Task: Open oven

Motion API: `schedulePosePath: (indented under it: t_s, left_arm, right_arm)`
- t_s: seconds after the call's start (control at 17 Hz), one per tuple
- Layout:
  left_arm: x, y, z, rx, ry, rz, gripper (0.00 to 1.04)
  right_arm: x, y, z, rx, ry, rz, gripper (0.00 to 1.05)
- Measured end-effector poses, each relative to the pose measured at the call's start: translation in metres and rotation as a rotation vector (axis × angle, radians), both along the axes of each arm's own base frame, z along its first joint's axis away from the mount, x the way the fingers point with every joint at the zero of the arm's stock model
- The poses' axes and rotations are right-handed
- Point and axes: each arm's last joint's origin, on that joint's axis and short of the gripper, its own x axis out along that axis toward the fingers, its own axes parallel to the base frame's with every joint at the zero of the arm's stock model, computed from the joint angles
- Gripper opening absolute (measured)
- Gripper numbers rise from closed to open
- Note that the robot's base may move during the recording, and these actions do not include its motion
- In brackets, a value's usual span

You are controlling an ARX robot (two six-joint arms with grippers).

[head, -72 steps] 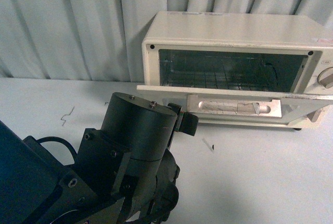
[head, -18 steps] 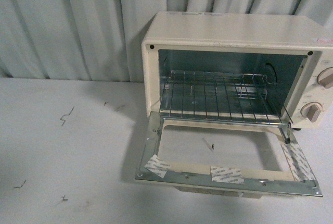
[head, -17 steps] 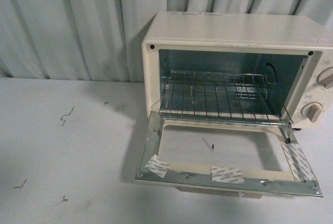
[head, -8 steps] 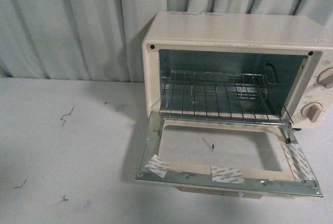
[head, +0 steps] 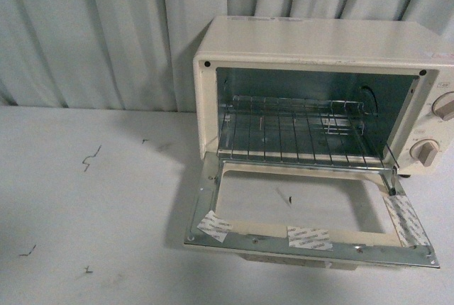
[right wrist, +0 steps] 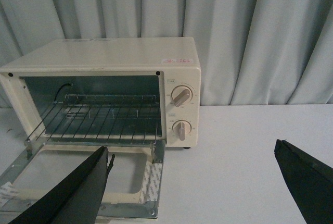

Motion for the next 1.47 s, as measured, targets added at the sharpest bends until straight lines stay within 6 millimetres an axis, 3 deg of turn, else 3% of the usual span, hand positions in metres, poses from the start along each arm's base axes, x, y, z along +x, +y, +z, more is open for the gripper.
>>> schedulePosePath:
  t_s: [1.18, 1.24, 1.3, 1.42, 1.47]
  left_arm:
    - [-0.019, 0.0, -0.004, 0.0, 0.01, -0.001, 0.02]
    - [-0.019, 0.0, -0.004, 0.0, 0.01, -0.001, 0.28]
    - [-0.019, 0.0, -0.004, 0.0, 0.01, -0.001, 0.65]
    - [-0.019, 0.0, -0.004, 0.0, 0.01, -0.001, 0.92]
    - [-0.019, 0.0, -0.004, 0.001, 0.01, -0.001, 1.0]
  right_arm:
    - [0.0, 0.0, 0.0, 0.0, 0.0, 0.0, 0.98]
    - [0.0, 0.0, 0.0, 0.0, -0.001, 0.0, 0.98]
    - [0.0, 0.0, 0.0, 0.0, -0.001, 0.0, 0.98]
    - [0.0, 0.0, 0.0, 0.0, -0.001, 0.0, 0.98]
    - [0.0, 0.0, 0.0, 0.0, -0.001, 0.0, 0.98]
